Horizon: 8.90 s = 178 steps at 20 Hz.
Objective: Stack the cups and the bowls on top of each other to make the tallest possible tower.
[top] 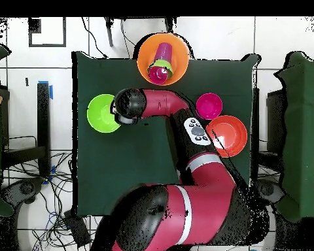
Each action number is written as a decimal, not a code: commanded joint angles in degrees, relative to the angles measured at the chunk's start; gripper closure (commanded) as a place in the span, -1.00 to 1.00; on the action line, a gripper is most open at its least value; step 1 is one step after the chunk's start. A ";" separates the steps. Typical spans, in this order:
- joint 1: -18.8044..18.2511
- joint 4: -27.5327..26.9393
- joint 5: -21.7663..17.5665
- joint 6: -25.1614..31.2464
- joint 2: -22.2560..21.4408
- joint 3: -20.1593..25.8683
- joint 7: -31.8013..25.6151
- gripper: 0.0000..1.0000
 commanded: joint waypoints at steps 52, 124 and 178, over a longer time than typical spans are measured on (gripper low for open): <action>-22.88 -8.68 -13.45 7.55 -0.03 20.54 -36.77 1.00; -20.01 -16.98 -17.87 44.15 -10.06 17.45 -36.16 -1.00; -19.88 41.38 -24.24 -12.38 -31.42 -6.17 -3.16 -1.00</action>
